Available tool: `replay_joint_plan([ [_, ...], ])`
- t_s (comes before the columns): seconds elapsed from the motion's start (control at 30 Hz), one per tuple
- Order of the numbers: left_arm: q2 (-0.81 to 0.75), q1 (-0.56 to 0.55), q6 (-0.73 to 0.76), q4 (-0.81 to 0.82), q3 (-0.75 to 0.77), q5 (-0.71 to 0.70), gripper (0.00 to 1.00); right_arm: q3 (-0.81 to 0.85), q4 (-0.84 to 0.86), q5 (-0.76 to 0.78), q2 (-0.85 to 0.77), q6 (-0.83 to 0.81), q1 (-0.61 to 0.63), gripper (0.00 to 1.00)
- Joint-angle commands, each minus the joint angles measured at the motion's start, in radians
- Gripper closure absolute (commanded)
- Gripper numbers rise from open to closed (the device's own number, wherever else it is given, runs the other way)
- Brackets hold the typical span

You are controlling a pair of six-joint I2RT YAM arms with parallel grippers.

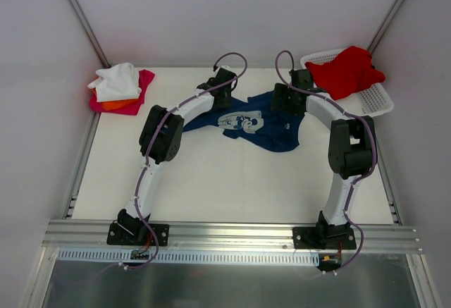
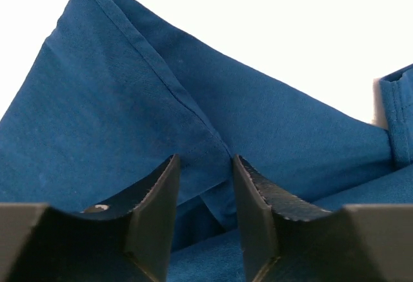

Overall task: Fold and stack the t-shirts
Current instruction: Flatten out the tshirt

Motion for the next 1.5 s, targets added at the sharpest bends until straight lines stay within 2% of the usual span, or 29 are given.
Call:
replay_joint_plan([
  [0.0,-0.013,-0.005,0.02,0.003,0.035,-0.002,0.64,-0.002,0.023,-0.028,-0.059,0.013,0.003,0.16],
  [0.13,-0.008,-0.003,0.026,0.003,0.033,-0.005,0.7,-0.005,0.024,-0.028,-0.068,0.014,0.005,0.16],
  [0.17,-0.006,-0.002,0.025,0.003,0.032,-0.005,0.79,-0.005,0.024,-0.028,-0.071,0.013,0.003,0.16],
  [0.23,-0.008,-0.002,0.022,0.003,0.027,-0.005,0.87,-0.006,0.023,-0.025,-0.076,0.011,0.003,0.16],
  [0.3,-0.01,0.001,0.02,0.001,0.027,-0.008,1.0,-0.008,0.024,-0.025,-0.078,0.01,0.005,0.16],
  [0.63,-0.101,0.003,0.077,0.003,-0.019,-0.117,1.0,-0.02,0.03,-0.035,-0.078,0.014,0.005,0.16],
  [0.77,-0.155,0.003,0.132,0.003,-0.032,-0.241,1.0,-0.026,0.033,-0.042,-0.076,0.014,0.005,0.16],
  [1.0,-0.255,0.032,0.226,0.004,-0.057,-0.374,1.0,-0.031,0.041,-0.051,-0.07,0.019,0.008,0.16],
  [1.47,-0.246,0.239,0.283,0.006,-0.085,-0.417,1.0,-0.048,0.043,-0.051,-0.102,0.017,0.012,0.16],
])
